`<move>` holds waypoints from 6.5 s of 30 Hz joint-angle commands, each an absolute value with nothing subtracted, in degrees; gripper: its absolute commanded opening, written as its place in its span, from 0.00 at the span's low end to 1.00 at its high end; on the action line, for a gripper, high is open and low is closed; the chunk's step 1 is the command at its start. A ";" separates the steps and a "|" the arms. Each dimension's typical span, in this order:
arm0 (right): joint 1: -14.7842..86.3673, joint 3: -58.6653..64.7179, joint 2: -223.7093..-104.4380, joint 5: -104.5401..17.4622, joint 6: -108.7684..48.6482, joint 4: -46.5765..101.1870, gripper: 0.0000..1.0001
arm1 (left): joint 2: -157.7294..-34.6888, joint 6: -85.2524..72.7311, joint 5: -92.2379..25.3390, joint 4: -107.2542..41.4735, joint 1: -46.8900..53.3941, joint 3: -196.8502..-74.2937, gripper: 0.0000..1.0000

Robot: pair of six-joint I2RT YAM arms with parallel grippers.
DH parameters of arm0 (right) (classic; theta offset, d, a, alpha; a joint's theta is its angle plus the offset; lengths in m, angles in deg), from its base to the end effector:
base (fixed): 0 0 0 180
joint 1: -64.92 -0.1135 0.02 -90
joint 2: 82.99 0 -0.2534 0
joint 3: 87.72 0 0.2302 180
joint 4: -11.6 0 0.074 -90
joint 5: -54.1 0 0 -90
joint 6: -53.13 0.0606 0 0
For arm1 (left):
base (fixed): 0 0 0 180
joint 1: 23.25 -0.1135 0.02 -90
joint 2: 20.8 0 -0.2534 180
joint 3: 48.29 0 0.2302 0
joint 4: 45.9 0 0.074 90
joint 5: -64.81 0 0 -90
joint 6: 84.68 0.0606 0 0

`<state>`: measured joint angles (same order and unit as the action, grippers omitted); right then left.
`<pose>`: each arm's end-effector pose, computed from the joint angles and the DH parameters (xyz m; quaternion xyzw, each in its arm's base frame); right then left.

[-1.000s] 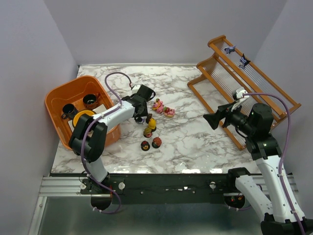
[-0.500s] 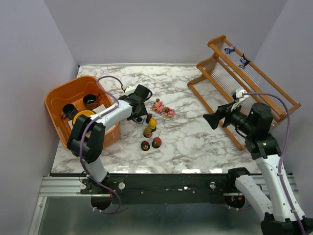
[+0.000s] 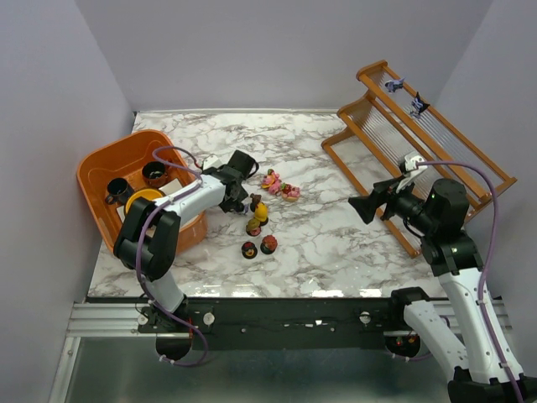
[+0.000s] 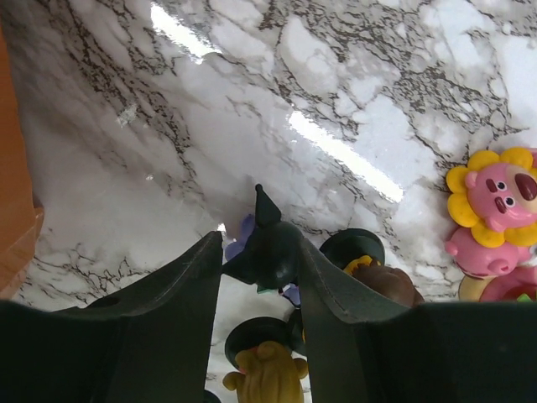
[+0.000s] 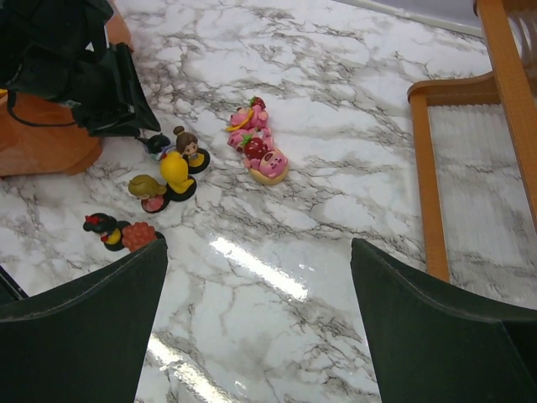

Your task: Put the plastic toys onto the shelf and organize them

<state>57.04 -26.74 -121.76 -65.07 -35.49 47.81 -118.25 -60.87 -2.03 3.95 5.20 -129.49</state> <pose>0.1531 0.0510 0.3285 -0.1980 0.7526 0.2459 0.5779 0.2983 -0.1345 0.1818 -0.3493 0.8935 -0.0160 0.2819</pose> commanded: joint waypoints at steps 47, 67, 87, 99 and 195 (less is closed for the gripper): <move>54.90 -29.37 -119.56 -63.32 -38.72 47.01 0.98 | -121.26 -50.76 -15.17 -4.86 -0.22 -126.68 0.46; 54.64 -29.72 -119.56 -63.32 -38.81 46.75 0.98 | -117.40 -50.49 -16.31 -8.99 -0.84 -123.26 0.18; 52.62 -27.35 -124.29 -72.10 -36.96 45.78 0.97 | -105.80 -48.56 -10.52 -2.15 0.22 -126.06 0.04; 35.77 -27.07 -130.98 -60.17 -32.13 36.30 0.94 | -105.61 -55.49 8.29 16.84 13.39 -141.16 0.02; 22.27 -21.55 -134.42 -37.22 -43.64 24.94 0.01 | -63.17 -22.29 -6.71 -26.12 13.41 -110.52 0.99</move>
